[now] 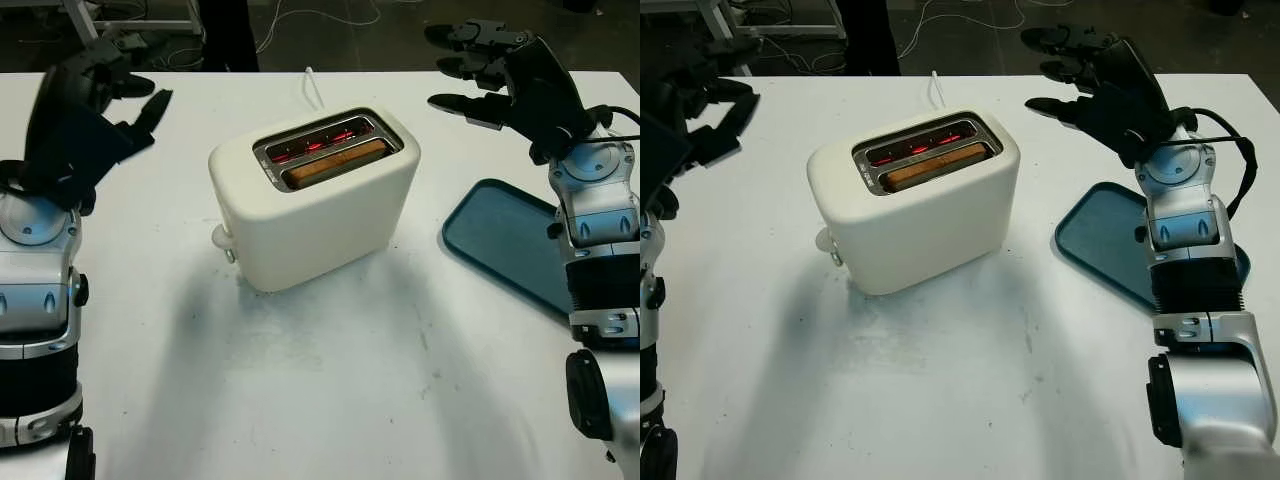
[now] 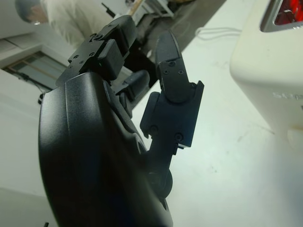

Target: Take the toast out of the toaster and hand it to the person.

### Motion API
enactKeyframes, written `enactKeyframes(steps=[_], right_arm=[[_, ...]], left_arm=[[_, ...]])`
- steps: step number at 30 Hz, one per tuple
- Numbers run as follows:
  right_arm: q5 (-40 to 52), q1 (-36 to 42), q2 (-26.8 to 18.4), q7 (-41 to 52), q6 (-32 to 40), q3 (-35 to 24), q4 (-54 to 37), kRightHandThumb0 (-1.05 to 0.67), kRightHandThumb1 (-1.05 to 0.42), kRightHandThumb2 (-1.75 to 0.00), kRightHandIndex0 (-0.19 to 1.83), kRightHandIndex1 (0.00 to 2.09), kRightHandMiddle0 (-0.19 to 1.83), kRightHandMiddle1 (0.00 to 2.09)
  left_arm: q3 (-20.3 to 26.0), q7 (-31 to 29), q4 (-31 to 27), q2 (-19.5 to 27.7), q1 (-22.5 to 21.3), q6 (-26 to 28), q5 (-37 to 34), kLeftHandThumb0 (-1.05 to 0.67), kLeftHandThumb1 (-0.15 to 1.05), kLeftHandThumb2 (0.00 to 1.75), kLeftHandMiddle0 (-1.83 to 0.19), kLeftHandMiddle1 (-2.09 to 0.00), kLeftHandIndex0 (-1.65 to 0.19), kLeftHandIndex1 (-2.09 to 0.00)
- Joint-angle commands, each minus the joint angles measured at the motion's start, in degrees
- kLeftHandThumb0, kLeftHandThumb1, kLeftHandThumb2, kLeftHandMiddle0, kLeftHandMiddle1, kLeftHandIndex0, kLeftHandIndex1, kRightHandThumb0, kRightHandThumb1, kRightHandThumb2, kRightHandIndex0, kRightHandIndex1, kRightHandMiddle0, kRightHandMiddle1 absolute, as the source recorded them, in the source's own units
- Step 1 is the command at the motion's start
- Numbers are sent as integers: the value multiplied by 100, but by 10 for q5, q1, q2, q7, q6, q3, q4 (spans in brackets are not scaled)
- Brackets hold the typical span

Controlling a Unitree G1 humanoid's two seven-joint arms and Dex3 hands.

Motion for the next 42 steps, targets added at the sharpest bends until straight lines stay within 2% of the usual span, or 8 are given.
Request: enactKeyframes(steps=[1, 5, 13, 21, 26, 30, 42], right_arm=[[0, 2, -1, -4, 7, 0, -10, -25, -92, -4, 60, 10, 57, 2], [1, 5, 0, -2, 10, 0, -11, -26, -92, -4, 60, 9, 57, 2], [17, 18, 13, 6, 7, 3, -10, -20, -92, -6, 57, 6, 56, 1], [11, 57, 20, -4, 49, 1, -79, -14, -92, -11, 55, 4, 54, 0], [16, 80, 23, -14, 54, -8, -103, -25, -92, -6, 56, 4, 55, 1], [23, 89, 21, -8, 80, -14, -130, -25, -92, -7, 54, 3, 53, 0], [29, 95, 18, -7, 58, -28, -132, -25, -92, -11, 57, 4, 56, 2]], left_arm=[[5, 4, -6, 4, -2, -7, 3, -32, 77, 65, -8, -122, -35, -55], [0, 3, -9, 3, 6, -8, 4, -32, 76, 66, -9, -121, -34, -59], [1, 1, -9, -16, 30, -5, -10, -43, 84, 57, -5, -116, -24, -66], [-2, -1, -36, -18, 56, 0, -3, -39, 87, 54, -8, -113, -23, -69], [-2, -1, -68, -29, 72, 20, -12, -39, 90, 52, -5, -109, -19, -68], [-1, -1, -83, -30, 77, 27, -8, -39, 92, 51, -3, -109, -17, -68], [5, -5, -91, -24, 80, 12, -6, -35, 92, 50, -6, -106, -18, -67]])
